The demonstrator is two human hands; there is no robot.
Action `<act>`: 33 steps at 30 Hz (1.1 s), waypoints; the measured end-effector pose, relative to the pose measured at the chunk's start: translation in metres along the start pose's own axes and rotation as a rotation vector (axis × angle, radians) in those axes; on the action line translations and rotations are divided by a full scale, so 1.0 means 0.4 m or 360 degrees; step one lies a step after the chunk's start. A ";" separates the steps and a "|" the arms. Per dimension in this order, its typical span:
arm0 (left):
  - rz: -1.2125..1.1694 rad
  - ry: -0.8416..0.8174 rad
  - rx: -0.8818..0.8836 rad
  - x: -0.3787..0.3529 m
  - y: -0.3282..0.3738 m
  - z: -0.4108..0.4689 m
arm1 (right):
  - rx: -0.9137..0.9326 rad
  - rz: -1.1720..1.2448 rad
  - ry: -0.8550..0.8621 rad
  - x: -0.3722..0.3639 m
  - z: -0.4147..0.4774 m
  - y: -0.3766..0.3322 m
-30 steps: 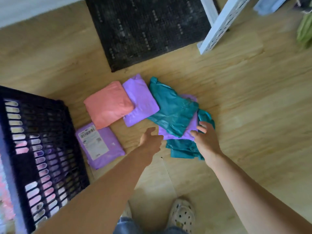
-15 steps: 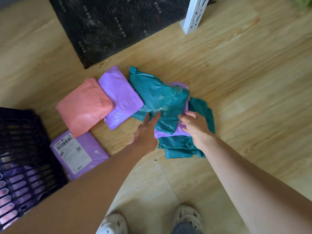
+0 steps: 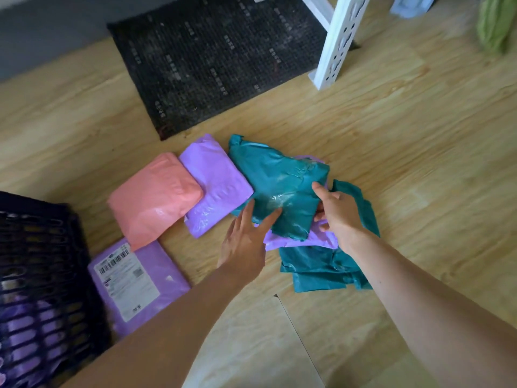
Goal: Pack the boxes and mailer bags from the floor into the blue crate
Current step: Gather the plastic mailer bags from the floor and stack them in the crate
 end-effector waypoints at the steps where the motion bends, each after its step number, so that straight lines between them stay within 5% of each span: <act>1: 0.0001 -0.0060 0.0036 -0.006 -0.005 0.003 | 0.0025 0.0000 -0.0025 -0.002 -0.005 -0.005; 13: -0.0444 0.0161 0.0026 0.113 0.011 0.030 | 0.0447 0.0510 -0.0095 -0.028 -0.067 -0.109; 19: -0.1173 0.0156 0.0236 0.232 0.044 0.090 | 0.1147 0.0231 0.0224 -0.018 -0.164 -0.214; 25: -0.1910 -0.0365 0.0753 0.344 -0.005 0.090 | 0.1684 -0.0222 0.0246 -0.051 -0.283 -0.225; 33: -0.1869 -0.0704 0.0794 0.457 -0.079 0.004 | 0.2627 -0.1021 0.0263 -0.096 -0.452 -0.238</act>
Point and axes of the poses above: each hand's wrist, its own z-axis towards the middle knuckle, its own x-axis out of the back of the hand, y = z × x, the point moved 5 cm from there along z, towards the middle knuckle, and after that the axes turned 1 degree about z, right-handed, at the moved point
